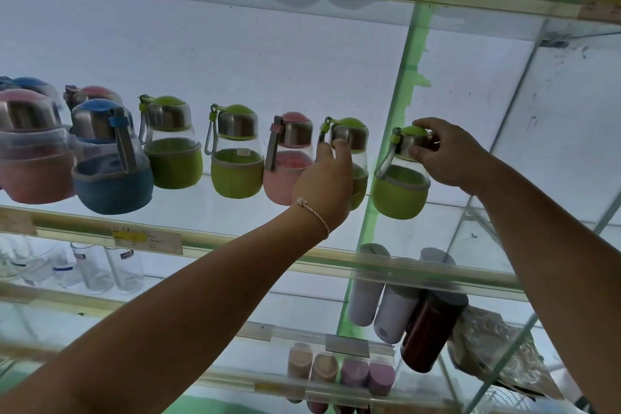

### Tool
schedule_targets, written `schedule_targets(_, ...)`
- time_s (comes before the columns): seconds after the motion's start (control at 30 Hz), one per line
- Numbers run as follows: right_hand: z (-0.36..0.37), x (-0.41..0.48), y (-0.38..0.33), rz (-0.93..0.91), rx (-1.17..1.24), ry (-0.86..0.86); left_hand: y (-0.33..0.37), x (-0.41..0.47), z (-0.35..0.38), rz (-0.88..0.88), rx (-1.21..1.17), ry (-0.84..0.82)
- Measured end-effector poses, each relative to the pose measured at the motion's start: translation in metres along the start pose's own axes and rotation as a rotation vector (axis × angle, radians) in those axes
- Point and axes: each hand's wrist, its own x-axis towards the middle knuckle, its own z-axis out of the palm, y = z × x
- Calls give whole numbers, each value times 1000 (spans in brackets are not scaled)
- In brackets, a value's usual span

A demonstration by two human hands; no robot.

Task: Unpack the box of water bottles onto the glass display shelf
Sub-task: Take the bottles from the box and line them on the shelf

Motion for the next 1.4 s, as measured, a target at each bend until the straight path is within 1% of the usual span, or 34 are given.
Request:
schedule_targets(0.1, 11, -1, -7, -1, -52, 63, 0, 1, 1, 0, 13, 3)
schedule_targets(0.23, 21, -2, -14, 8, -98, 102, 0, 1, 3, 0, 15, 22)
schedule_targets(0.53, 19, -10, -17, 70, -140, 52, -9, -1, 4, 28, 57, 43)
schedule_targets(0.57, 20, -12, -22, 71, -173, 76, -13, -1, 3, 36, 69, 60)
schedule_targets(0.6, 22, -14, -29, 51, -216, 130, -18, -2, 1, 49, 60, 87)
schedule_targets(0.67, 28, -19, -49, -52, -262, 268, -29, -5, -9, 75, -35, 117)
schedule_targets(0.73, 38, -22, -72, -180, -252, 328, -42, -8, -29, 80, -156, 150)
schedule_targets(0.8, 50, -21, -94, -273, -253, 271, -58, -11, -50, 42, -181, 199)
schedule_targets(0.87, 63, -16, -113, -335, -283, 142, -79, -12, -64, -29, -162, 240)
schedule_targets(0.93, 76, -9, -128, -376, -368, 7, -102, -12, -68, -119, -97, 252)
schedule_targets(1.0, 86, -2, -139, -370, -462, -102, -123, -8, -67, -224, -65, 226)
schedule_targets(1.07, 95, 3, -148, -351, -540, -177, -140, -2, -65, -308, -139, 161)
schedule_targets(1.13, 99, 6, -156, -338, -581, -195, -151, 7, -61, -381, -240, 75)
schedule_targets(1.2, 101, 9, -160, -338, -595, -166, -156, 12, -55, -422, -321, 17)
schedule_targets(1.3, 102, 11, -162, -322, -565, -143, -159, 13, -47, -412, -398, 4)
schedule_targets(1.4, 107, 12, -159, -296, -486, -126, -161, 10, -41, -418, -467, 25)
